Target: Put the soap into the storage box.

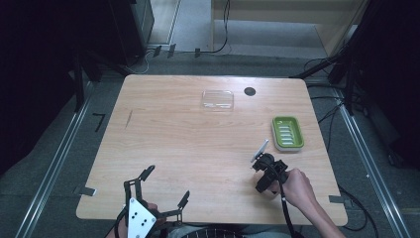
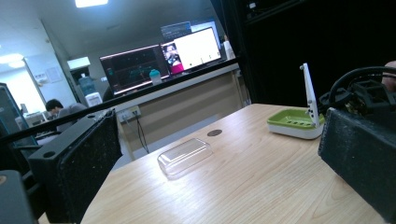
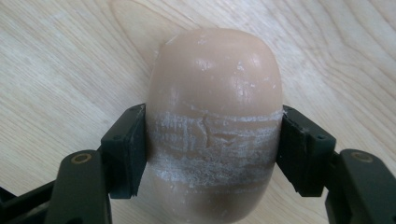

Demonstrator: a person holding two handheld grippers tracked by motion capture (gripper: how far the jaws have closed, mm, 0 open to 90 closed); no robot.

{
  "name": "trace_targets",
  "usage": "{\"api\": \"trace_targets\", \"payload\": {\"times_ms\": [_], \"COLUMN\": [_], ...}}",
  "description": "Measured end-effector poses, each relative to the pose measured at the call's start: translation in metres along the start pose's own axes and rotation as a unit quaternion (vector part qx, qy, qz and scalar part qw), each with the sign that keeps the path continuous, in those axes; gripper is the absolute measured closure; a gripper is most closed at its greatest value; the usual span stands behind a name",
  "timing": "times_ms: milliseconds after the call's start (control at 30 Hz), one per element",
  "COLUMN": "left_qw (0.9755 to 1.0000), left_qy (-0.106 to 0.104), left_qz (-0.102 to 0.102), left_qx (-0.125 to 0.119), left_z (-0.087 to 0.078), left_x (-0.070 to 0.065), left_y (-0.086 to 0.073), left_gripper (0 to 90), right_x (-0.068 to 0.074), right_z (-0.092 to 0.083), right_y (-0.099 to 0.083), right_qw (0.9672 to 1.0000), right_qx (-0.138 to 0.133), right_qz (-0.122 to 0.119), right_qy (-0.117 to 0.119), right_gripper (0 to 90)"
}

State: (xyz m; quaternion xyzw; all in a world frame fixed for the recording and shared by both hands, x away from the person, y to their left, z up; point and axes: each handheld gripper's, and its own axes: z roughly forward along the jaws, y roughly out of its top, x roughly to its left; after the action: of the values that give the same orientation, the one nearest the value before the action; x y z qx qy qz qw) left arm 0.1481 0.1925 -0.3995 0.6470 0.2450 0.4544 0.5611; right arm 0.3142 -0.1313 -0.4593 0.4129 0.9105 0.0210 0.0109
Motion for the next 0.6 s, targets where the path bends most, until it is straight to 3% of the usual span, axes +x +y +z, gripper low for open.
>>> {"api": "trace_targets", "payload": {"times_ms": [600], "left_qw": [1.0000], "left_qy": [0.000], "left_qz": [0.000], "left_qx": [0.000], "left_z": [0.000], "left_x": [0.000], "left_y": [0.000], "left_gripper": [0.0], "right_x": [-0.033], "right_z": [-0.010], "right_y": [-0.013], "right_qw": [0.9995], "right_qx": [0.017], "right_qz": [0.024], "right_qy": [-0.006], "right_gripper": [33.8]}}
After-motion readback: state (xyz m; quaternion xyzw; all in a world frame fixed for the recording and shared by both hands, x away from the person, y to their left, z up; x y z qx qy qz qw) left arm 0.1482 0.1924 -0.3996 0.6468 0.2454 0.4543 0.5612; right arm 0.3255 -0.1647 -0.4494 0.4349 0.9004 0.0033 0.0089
